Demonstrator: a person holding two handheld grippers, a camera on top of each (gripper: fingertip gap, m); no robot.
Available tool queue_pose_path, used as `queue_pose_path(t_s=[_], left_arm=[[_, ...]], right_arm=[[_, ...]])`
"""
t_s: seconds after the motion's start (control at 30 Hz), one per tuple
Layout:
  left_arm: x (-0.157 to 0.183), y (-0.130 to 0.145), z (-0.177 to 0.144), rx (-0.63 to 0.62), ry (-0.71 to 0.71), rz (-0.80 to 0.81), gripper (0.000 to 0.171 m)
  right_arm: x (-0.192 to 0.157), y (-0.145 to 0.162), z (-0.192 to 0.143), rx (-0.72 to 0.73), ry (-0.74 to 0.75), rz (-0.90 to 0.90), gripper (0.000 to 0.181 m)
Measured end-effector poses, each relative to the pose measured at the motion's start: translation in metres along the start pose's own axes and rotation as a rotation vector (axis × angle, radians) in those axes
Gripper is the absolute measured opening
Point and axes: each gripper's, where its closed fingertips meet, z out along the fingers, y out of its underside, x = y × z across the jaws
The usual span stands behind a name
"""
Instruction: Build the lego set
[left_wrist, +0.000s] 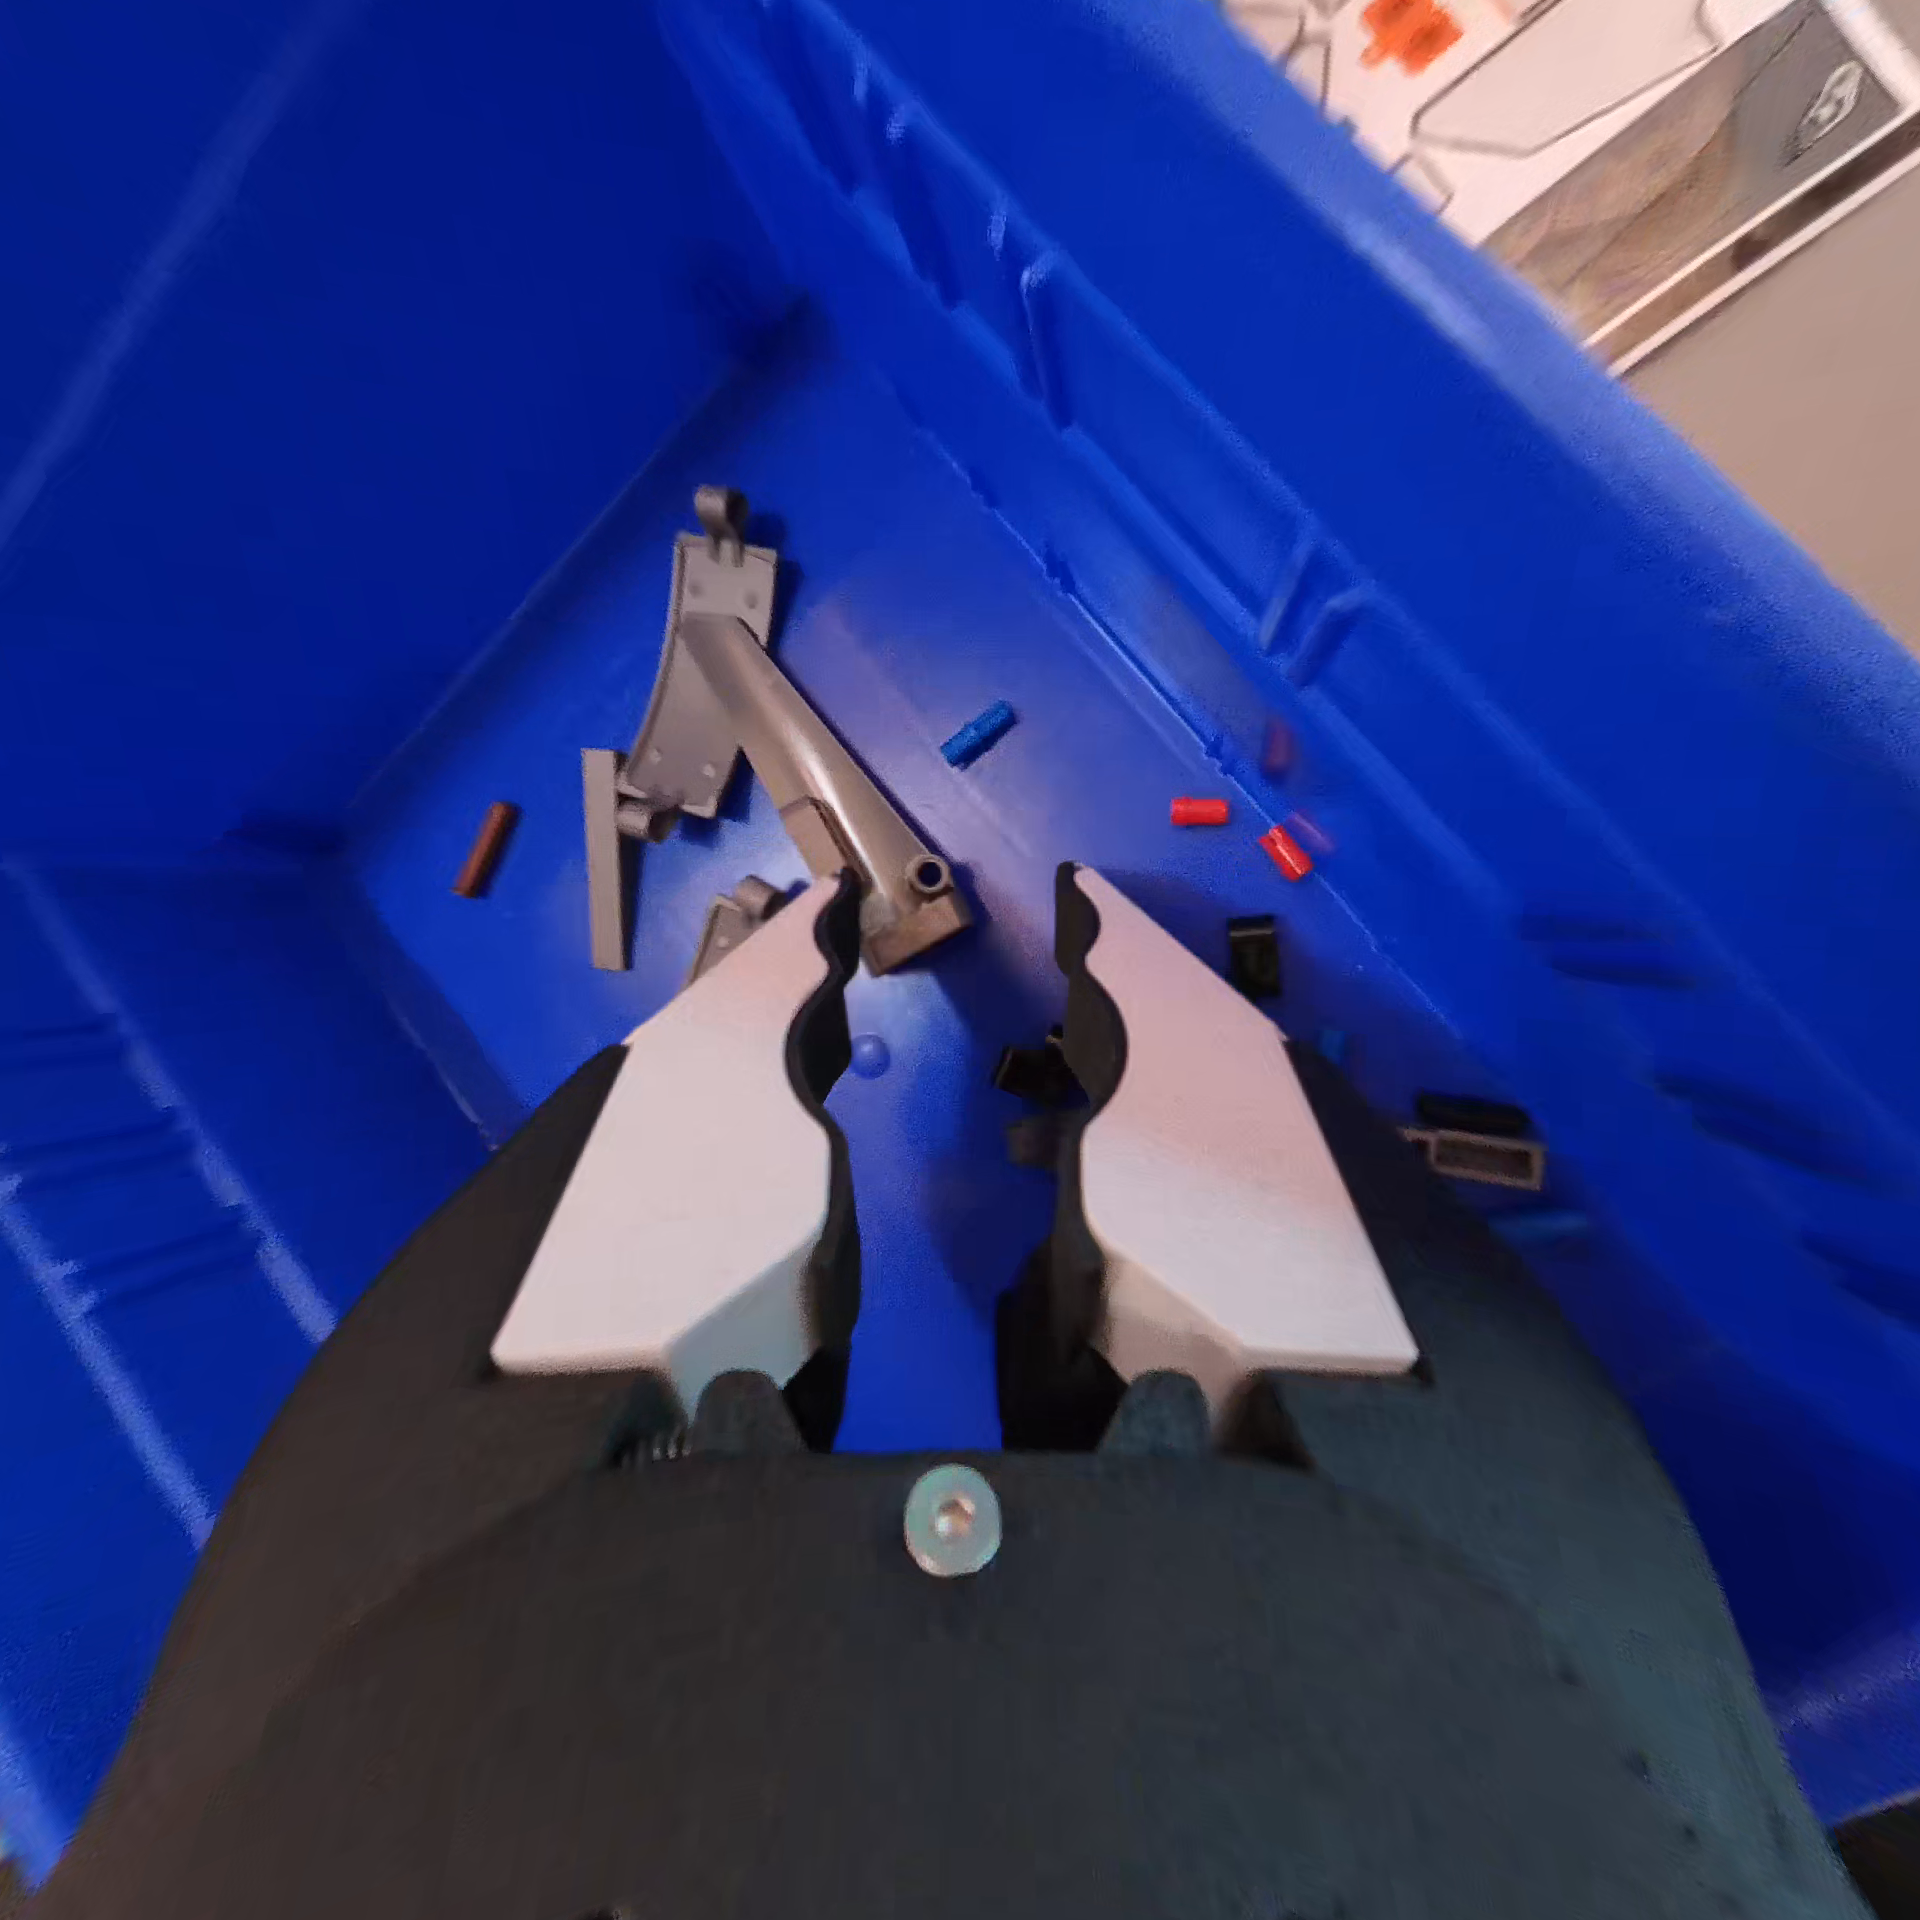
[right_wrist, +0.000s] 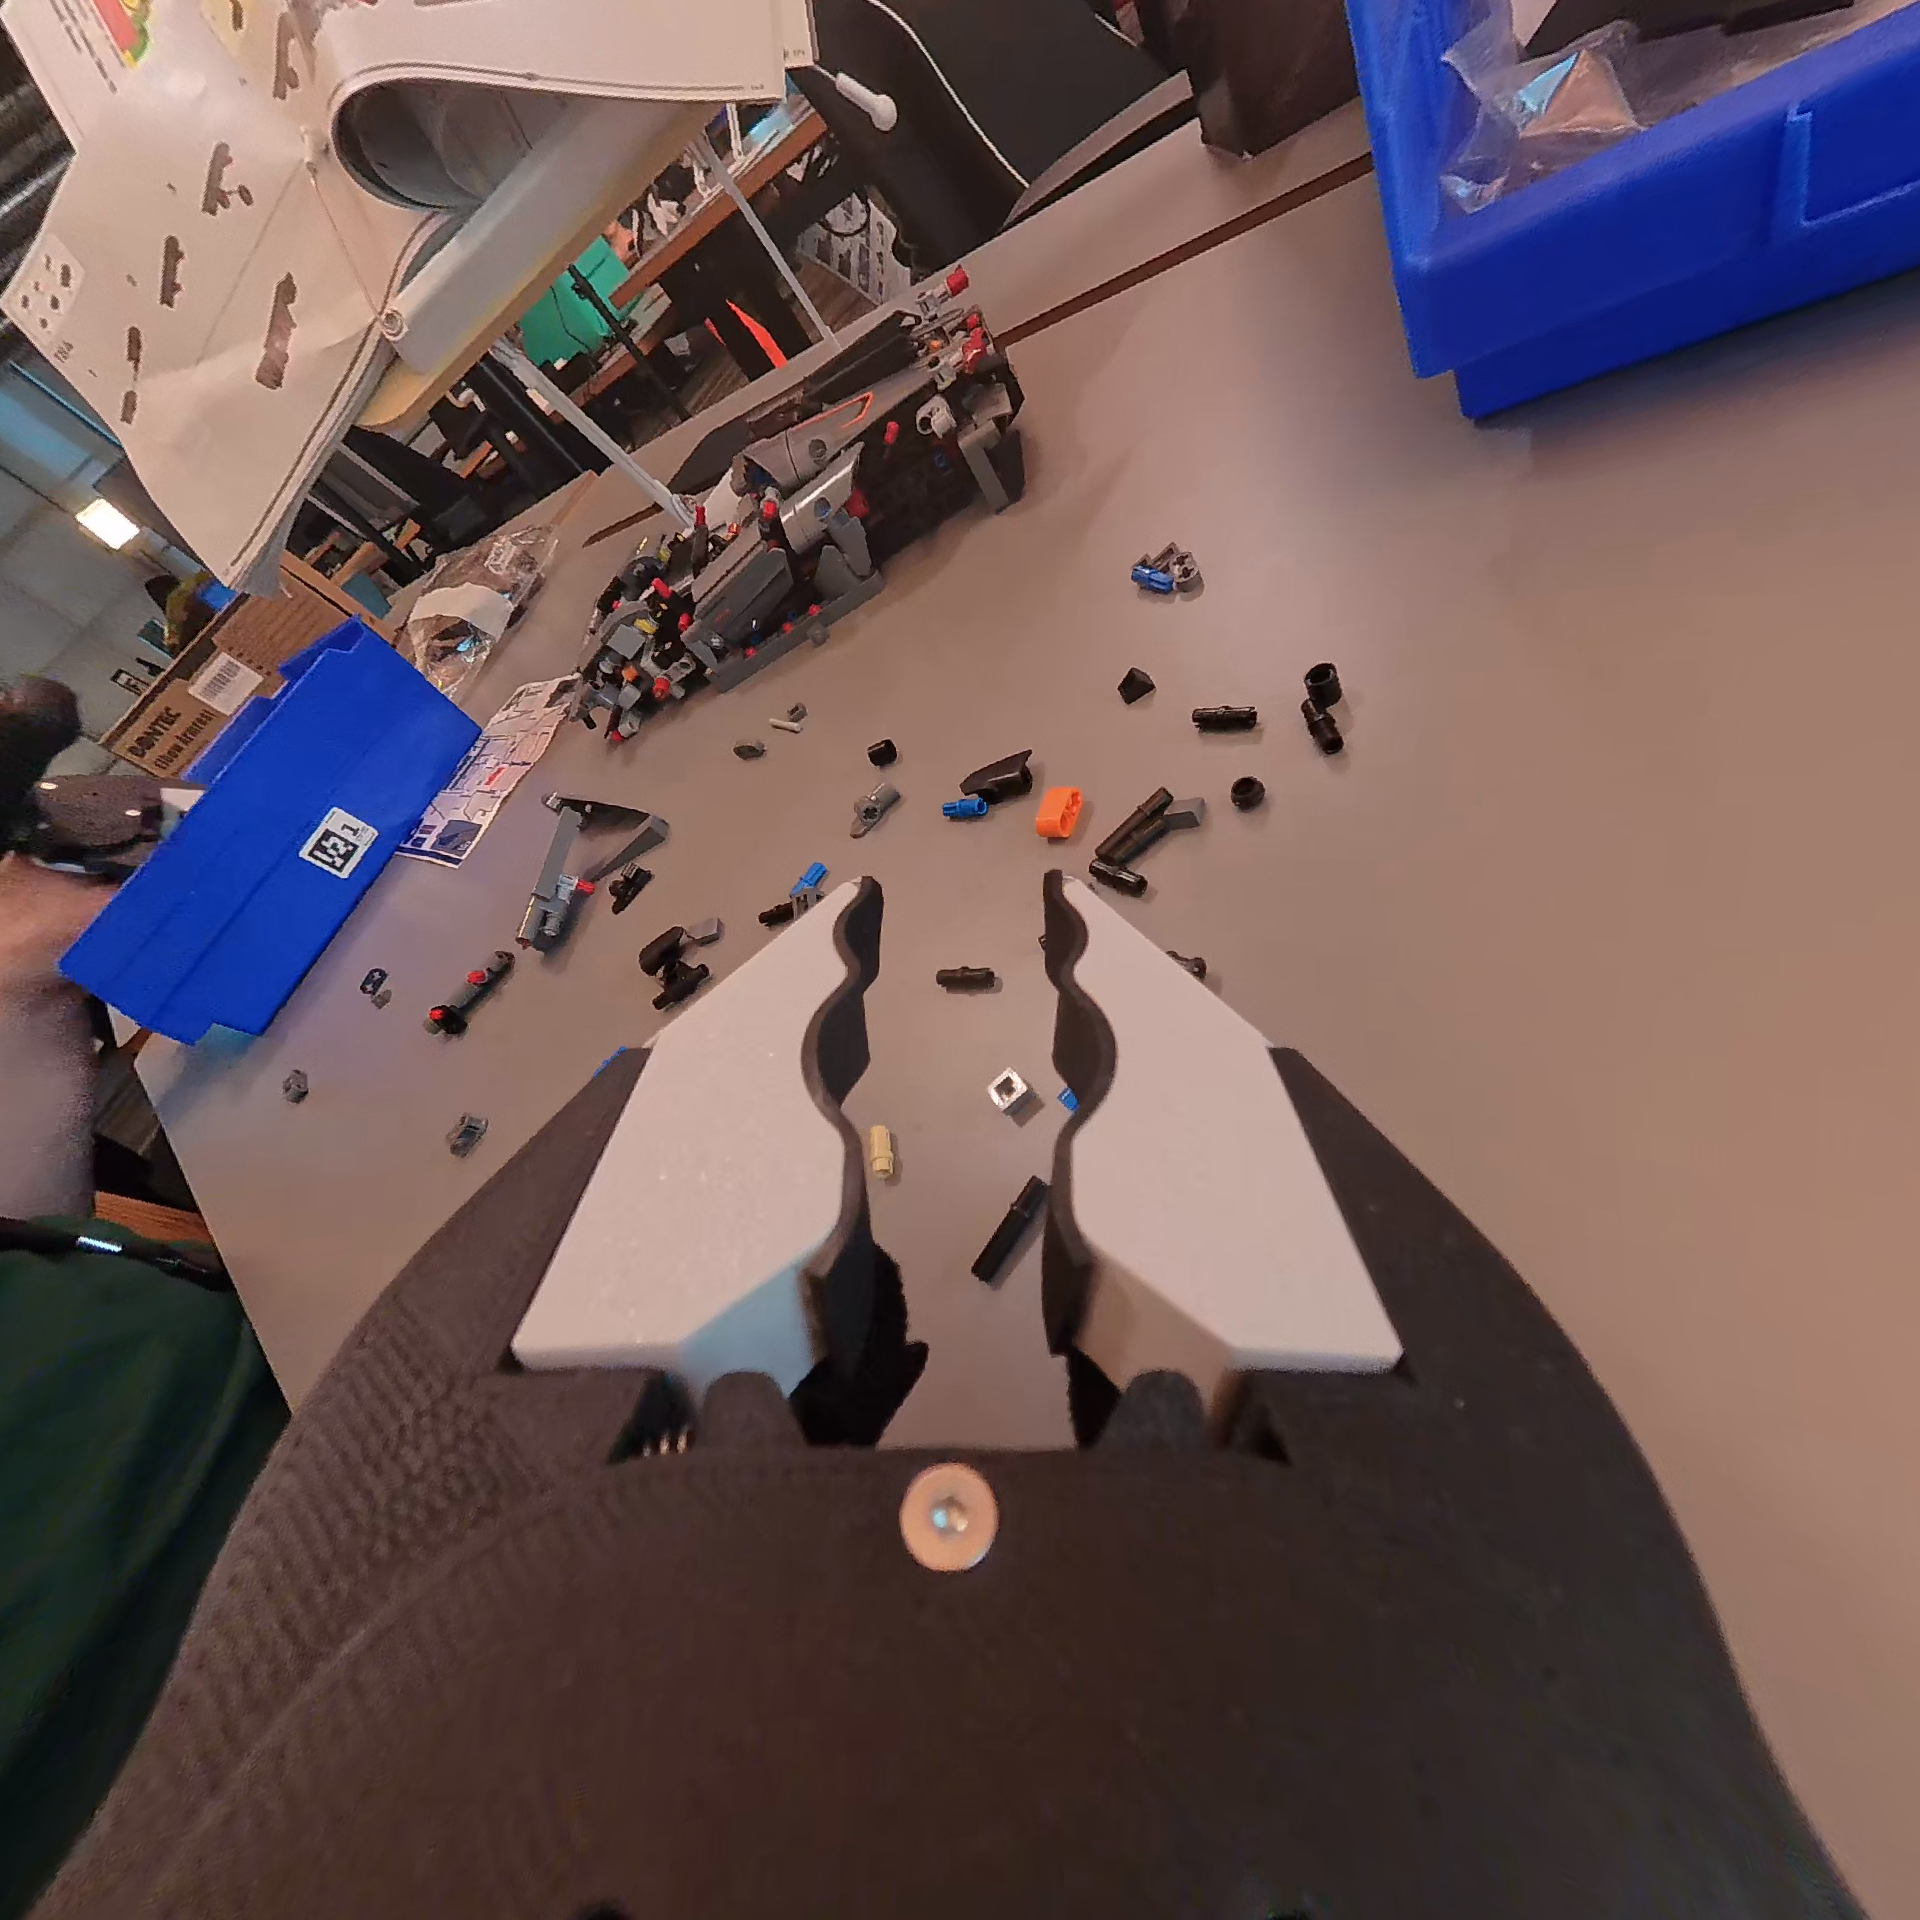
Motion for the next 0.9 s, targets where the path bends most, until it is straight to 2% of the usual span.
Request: queue_pose_path(t_s=[0.03, 0.1, 0.23, 0.37, 0.57, 0.67, 0.77, 0.9], left_arm=[[0.001, 0.002, 0.005, -0.027, 0.004, -0.014, 0.035], [0.004, -0.001, 0.01, -0.025, 0.021, -0.027, 0.01], [0.009, 0.004, 0.004, -0.065, 0.013, 0.014, 0.008], [0.011, 0.005, -0.02, -0.004, 0.049, -0.039, 0.007], [-0.021, 0.004, -0.103, 0.228, -0.011, -0.155, 0.005], [-0.042, 0.011, -0.131, 0.25, -0.083, -0.178, 0.005], [-0.059, 0.02, -0.141, 0.229, -0.141, -0.19, 0.005], [-0.061, 0.02, -0.138, 0.21, -0.135, -0.18, 0.005]], right_arm=[[0.0, 0.0, 0.0, 0.001, -0.002, 0.001, 0.029], [-0.001, 0.0, 0.0, 0.003, -0.008, 0.002, 0.029], [-0.002, 0.0, 0.0, 0.001, -0.017, 0.004, 0.03], [-0.003, 0.001, 0.0, -0.005, -0.029, 0.001, 0.03], [-0.006, -0.001, -0.002, 0.013, -0.044, -0.001, 0.03], [-0.007, -0.001, -0.002, 0.013, -0.05, -0.004, 0.03], [-0.008, -0.002, -0.003, 0.021, -0.055, -0.007, 0.029], [-0.008, -0.003, -0.004, 0.03, -0.059, -0.007, 0.03]])
